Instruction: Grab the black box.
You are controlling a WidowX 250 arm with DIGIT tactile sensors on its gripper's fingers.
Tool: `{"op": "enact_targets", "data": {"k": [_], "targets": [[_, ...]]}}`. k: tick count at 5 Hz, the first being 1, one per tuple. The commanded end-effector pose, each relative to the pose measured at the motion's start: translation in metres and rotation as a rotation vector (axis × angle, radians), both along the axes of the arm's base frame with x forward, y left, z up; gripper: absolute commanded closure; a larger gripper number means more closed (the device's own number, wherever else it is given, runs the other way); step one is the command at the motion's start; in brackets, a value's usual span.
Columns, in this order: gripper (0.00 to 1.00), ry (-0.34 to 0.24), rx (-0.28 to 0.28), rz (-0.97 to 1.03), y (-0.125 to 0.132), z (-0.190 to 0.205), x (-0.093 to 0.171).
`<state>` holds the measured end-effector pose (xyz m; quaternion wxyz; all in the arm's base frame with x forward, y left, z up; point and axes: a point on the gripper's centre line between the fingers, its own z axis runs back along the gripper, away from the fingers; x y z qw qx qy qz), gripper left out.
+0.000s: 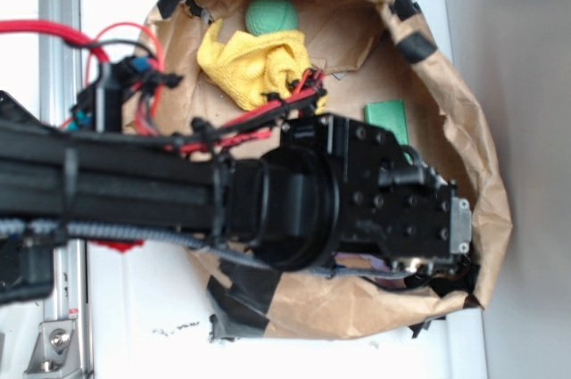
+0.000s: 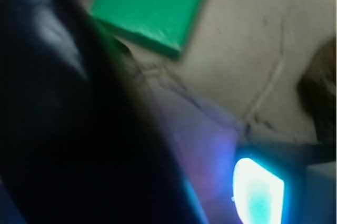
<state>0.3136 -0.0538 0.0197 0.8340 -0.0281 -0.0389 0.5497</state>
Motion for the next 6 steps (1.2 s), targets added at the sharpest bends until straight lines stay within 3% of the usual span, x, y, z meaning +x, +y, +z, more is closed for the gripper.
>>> {"op": "enact_targets", "data": {"k": [1, 2, 4, 5, 6], "targets": [[1.00, -0.164, 0.033, -0.120, 0.033, 0.042, -0.009], [1.00, -0.170, -0.022, -0.318, 0.043, 0.065, -0.021], [1.00, -0.135, 0.041, -0.564, 0.055, 0.113, -0.040], [1.00, -0.142, 0.155, -0.703, 0.071, 0.143, -0.053], [1.00, -0.154, 0.141, -0.709, 0.073, 0.142, -0.047]]}}
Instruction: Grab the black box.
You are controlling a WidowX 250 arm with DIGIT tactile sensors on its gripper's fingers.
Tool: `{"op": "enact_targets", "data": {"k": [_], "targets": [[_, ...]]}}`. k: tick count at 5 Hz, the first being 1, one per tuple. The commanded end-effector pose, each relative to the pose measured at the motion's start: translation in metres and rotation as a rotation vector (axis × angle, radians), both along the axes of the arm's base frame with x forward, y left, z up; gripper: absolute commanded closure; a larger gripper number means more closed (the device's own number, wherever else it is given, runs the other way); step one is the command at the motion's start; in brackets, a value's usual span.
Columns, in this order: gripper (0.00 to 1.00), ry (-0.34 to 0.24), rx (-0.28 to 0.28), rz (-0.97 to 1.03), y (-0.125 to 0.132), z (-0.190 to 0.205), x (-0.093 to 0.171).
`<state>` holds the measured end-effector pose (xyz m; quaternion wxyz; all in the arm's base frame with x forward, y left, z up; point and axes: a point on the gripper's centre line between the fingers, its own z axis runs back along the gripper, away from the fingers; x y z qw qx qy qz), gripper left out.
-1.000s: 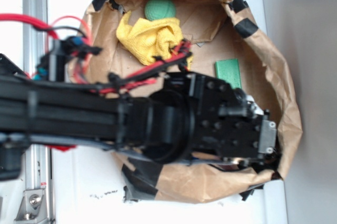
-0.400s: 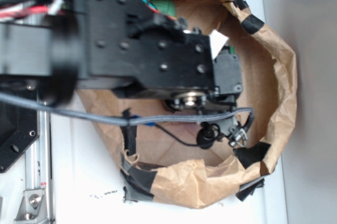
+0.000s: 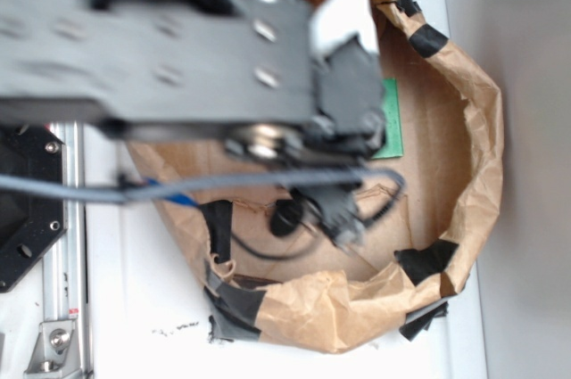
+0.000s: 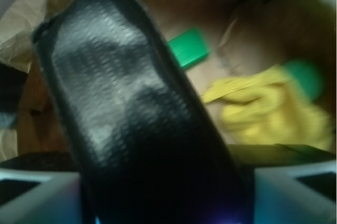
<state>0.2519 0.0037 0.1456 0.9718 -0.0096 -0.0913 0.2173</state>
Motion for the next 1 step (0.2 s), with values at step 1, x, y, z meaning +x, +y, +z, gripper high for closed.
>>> {"op": "enact_targets", "data": {"k": [1], "targets": [[1.00, -0.030, -0.011, 0.036, 0.0194, 0.0083, 0.0235]]}}
